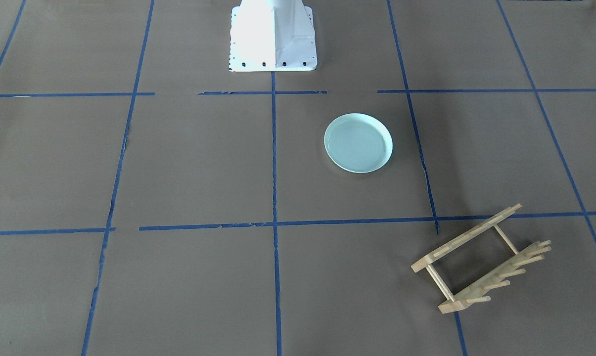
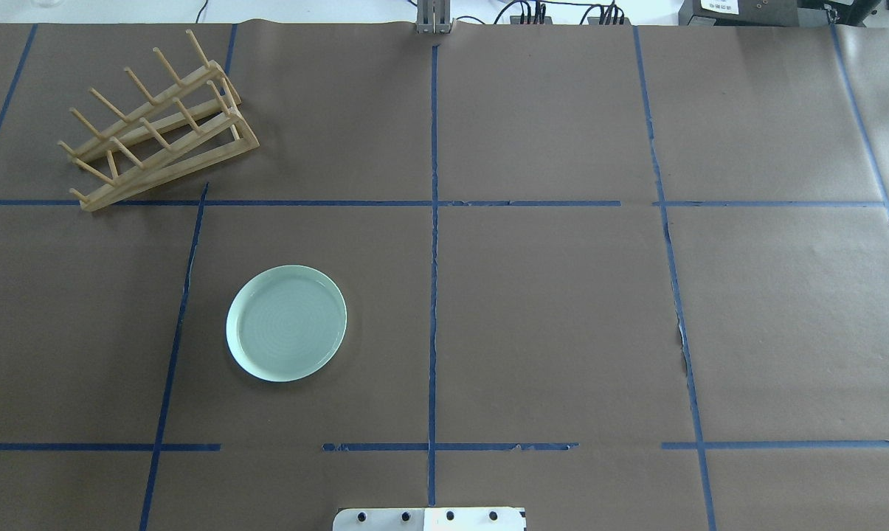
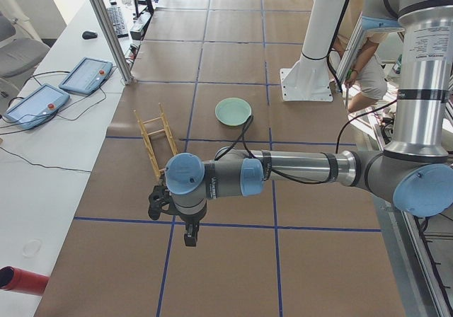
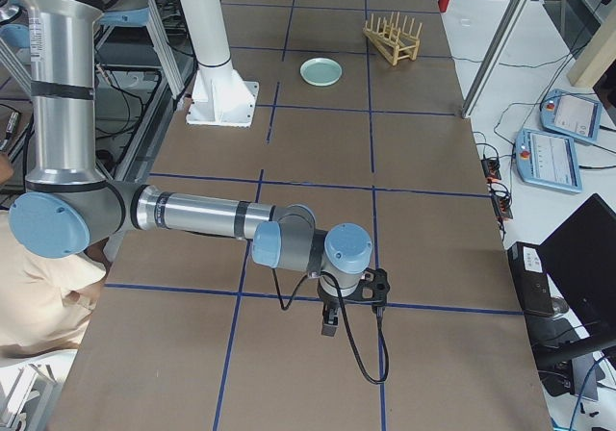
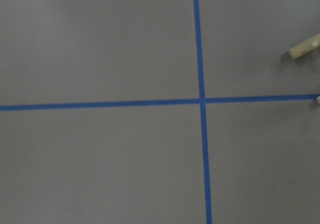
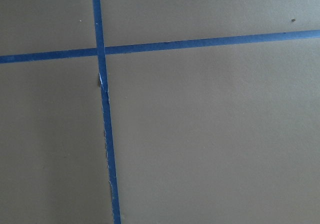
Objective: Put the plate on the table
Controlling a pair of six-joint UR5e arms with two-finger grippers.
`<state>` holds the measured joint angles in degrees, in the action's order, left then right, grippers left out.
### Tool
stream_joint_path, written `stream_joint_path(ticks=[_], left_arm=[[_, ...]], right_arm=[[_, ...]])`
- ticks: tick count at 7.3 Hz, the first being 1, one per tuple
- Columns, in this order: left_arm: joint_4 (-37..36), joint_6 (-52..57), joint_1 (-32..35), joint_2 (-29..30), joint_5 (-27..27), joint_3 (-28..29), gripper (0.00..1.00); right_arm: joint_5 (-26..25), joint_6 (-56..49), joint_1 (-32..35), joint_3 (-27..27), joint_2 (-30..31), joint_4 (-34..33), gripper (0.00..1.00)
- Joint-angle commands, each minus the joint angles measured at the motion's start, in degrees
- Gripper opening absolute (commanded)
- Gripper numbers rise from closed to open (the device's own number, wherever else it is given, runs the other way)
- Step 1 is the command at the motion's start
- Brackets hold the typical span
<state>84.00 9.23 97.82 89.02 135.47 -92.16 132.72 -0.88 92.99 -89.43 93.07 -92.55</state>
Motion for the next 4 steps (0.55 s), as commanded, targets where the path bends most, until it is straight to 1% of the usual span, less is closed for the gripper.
stream_joint_path(ticks=[1, 2, 4], left_arm=[[-1.46, -0.09, -0.18, -0.61, -0.29, 0.92, 1.0], [-1.21, 0.0, -0.18, -0.69, 0.05, 1.02, 1.0], [-0.94, 0.53, -0.09, -0.69, 0.15, -1.26, 1.0]], right_arm=[[0.0, 0.0, 0.0, 0.04, 0.0, 0.0, 1.0], [0.0, 0.0, 0.0, -0.05, 0.0, 0.0, 1.0], [0.0, 0.0, 0.0, -0.05, 0.0, 0.0, 1.0]])
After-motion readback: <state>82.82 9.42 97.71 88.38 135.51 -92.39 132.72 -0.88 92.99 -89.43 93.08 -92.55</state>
